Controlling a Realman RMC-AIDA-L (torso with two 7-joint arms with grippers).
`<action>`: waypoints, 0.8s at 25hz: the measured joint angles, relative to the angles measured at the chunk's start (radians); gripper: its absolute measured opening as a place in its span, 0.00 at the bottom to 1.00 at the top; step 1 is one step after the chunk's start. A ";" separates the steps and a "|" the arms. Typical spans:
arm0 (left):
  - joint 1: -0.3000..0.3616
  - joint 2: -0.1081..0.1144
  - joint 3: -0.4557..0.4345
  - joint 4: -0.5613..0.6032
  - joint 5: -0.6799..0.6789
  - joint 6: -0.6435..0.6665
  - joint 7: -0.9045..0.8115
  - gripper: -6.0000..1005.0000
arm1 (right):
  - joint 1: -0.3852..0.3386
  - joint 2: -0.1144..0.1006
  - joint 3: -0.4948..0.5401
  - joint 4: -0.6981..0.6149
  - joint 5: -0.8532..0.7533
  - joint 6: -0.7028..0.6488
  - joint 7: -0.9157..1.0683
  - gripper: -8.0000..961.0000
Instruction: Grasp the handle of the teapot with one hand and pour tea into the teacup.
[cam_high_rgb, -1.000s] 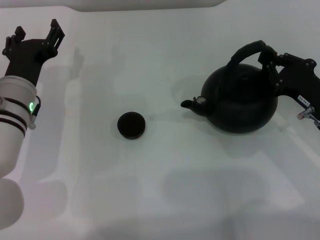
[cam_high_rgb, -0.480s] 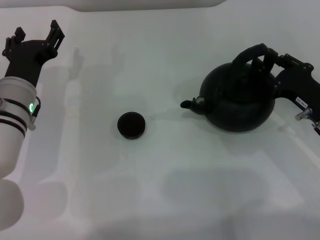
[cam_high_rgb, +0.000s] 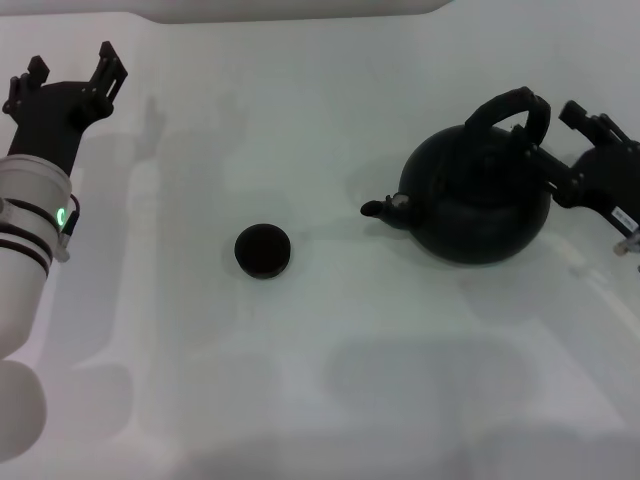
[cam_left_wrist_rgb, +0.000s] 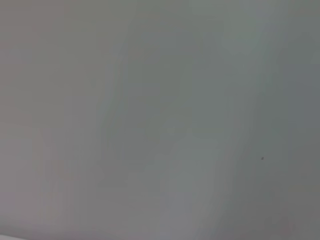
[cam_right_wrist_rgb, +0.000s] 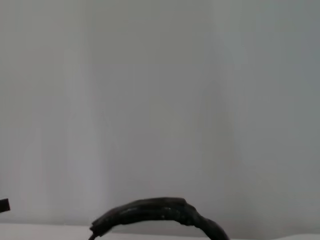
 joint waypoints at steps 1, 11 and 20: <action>0.000 0.000 0.000 0.000 0.001 0.000 0.000 0.89 | -0.011 0.000 0.001 0.002 0.001 -0.017 0.000 0.75; -0.001 0.000 0.003 -0.002 0.002 0.000 0.000 0.89 | -0.082 0.000 0.053 0.003 0.002 -0.111 -0.024 0.91; -0.005 0.001 0.085 -0.028 0.006 -0.078 0.000 0.89 | -0.052 0.008 0.300 -0.008 0.010 -0.063 -0.112 0.91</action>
